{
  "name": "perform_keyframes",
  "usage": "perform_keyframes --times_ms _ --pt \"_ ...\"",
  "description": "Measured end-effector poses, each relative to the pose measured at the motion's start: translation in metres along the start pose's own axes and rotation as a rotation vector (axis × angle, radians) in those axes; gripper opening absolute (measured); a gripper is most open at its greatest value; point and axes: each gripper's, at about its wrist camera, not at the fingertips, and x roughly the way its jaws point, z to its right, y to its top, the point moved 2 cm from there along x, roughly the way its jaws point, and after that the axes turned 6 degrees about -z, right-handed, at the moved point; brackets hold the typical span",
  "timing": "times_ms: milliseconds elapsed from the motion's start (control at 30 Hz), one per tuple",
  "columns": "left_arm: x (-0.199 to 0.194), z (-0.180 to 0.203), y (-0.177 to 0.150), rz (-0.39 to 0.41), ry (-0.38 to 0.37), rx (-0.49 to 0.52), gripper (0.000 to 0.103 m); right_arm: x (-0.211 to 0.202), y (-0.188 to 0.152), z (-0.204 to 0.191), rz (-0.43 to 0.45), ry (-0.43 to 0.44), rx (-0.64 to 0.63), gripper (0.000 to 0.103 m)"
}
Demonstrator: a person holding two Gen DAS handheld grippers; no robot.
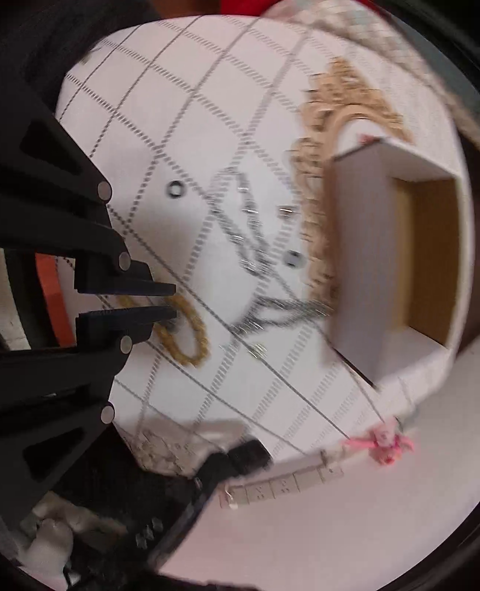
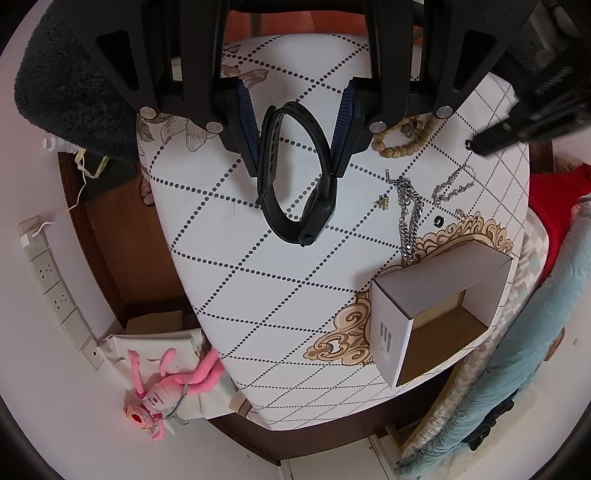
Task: Organize jewelry
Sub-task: 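Grasp the wooden bead bracelet with the left tool while the right tool grasps the black watch, then carry the bracelet and watch into the cardboard box with both tools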
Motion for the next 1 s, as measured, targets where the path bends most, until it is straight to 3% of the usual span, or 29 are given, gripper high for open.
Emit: perform_keyframes --times_ms 167,267,300,433,467,500,700,1000 --pt "0.027 0.007 -0.010 -0.041 0.089 0.058 0.008 0.006 -0.004 0.000 -0.014 -0.004 -0.006 0.039" --pt "0.035 0.013 -0.012 -0.051 0.140 0.088 0.037 0.008 -0.006 0.001 -0.020 -0.008 -0.004 0.039" --pt "0.036 0.014 -0.012 -0.049 0.140 0.093 0.038 0.009 -0.007 0.002 -0.021 -0.007 0.000 0.039" --pt "0.037 0.021 -0.017 0.005 0.144 0.130 0.037 0.011 -0.009 0.002 -0.023 -0.010 0.007 0.039" --pt "0.037 0.022 -0.018 0.018 0.154 0.138 0.025 0.011 -0.009 0.003 -0.024 -0.011 0.008 0.039" --pt "0.039 0.027 -0.017 0.026 0.168 0.148 0.006 0.012 -0.009 0.003 -0.026 -0.013 0.010 0.039" --pt "0.032 0.027 -0.010 0.054 0.122 0.126 0.006 0.011 -0.008 0.001 -0.025 -0.008 0.006 0.039" --pt "-0.026 0.027 0.000 0.171 0.047 0.116 0.006 -0.007 0.000 -0.010 0.015 0.020 -0.010 0.039"
